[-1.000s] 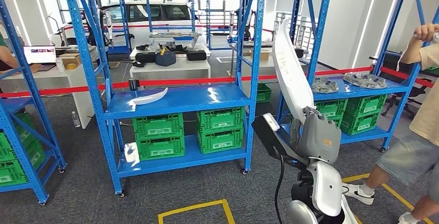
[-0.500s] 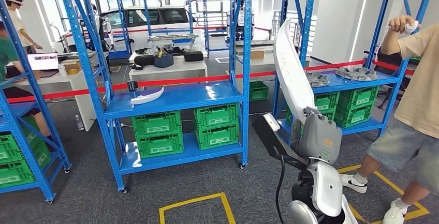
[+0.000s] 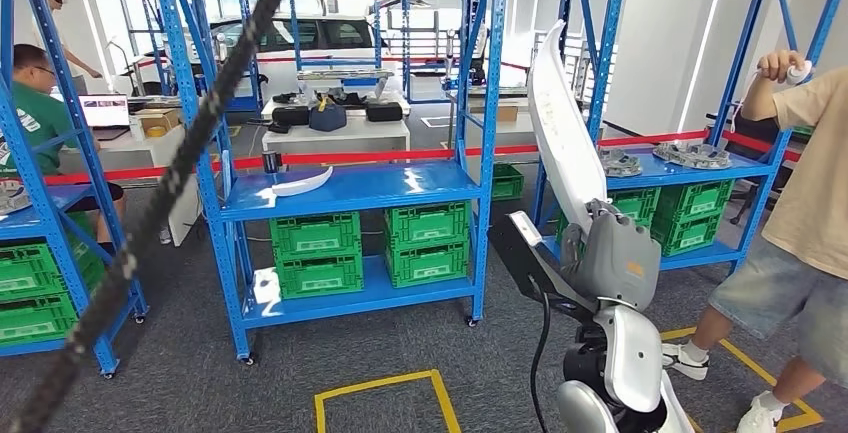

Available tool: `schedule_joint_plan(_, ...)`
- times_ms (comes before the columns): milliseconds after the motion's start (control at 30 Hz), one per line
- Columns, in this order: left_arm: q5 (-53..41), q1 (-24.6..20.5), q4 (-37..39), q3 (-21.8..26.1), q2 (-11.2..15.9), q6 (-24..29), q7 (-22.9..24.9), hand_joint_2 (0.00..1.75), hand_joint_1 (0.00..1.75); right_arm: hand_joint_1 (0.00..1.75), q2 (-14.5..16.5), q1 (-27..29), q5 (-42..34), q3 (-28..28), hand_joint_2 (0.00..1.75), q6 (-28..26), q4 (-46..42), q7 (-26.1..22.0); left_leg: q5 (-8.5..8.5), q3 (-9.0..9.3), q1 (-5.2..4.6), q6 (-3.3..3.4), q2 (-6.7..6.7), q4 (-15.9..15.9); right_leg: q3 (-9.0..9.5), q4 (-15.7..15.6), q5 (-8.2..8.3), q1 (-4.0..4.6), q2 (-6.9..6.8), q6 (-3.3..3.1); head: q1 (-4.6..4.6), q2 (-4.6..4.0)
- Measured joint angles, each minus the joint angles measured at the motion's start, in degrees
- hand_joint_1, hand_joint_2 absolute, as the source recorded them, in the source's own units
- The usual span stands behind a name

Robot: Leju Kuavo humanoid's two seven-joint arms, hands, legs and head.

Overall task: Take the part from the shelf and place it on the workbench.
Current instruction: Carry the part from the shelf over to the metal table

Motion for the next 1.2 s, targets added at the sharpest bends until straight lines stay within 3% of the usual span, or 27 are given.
schedule_joint_plan(433, -0.2, 0.0, 0.0, 0.0, 0.0, 0.0, 0.2, 1.75, 0.00, 1.68, 0.0, 0.1, -0.3, 0.0, 1.75, 0.3, 0.3, 0.0, 0.02, -0.23, 0.03, 0.00, 0.03, 0.0, -0.30, 0.0, 0.25, 0.08, 0.03, -0.05, 0.00, 0.00)
schedule_joint_plan(767, -0.6, 0.0, 0.0, 0.0, 0.0, -0.1, 0.6, 1.75, 0.00, 1.68, 0.0, 0.0, -3.8, 0.0, 1.75, 4.3, 1.2, 0.0, 0.07, -0.27, 0.03, -0.07, 0.02, 0.0, -0.31, 0.0, 0.28, 0.06, 0.03, -0.02, 0.00, 0.00)
schedule_joint_plan(1033, -0.9, 0.1, 0.0, 0.0, 0.0, -0.1, 0.6, 1.75, 0.00, 1.68, 0.1, -0.2, -4.3, 0.0, 1.75, 5.0, 1.3, 0.0, 0.09, -0.52, -0.11, 0.09, -0.01, 0.4, -0.34, 0.0, 0.57, -0.28, -0.02, 0.40, 0.00, 0.00)
schedule_joint_plan(1167, -1.0, 0.1, 0.0, 0.0, -0.1, -0.2, 0.7, 1.75, 0.00, 1.68, 0.0, -0.3, -4.6, -0.2, 1.75, 5.2, 1.3, 0.0, 0.67, -0.32, -0.17, 0.70, 0.20, 0.2, -0.43, -0.1, 0.87, -0.38, 0.23, 1.11, -0.02, 0.00)
schedule_joint_plan(1200, -1.2, 0.0, 0.1, 0.0, -0.1, -0.3, 0.8, 1.75, 0.00, 1.68, 0.0, -0.4, -4.8, -0.4, 1.75, 5.4, 1.3, 0.0, 1.02, -0.28, -0.01, 0.99, 0.41, 0.0, -0.79, 0.5, 0.23, -0.37, 0.29, 1.30, -0.01, 0.00)
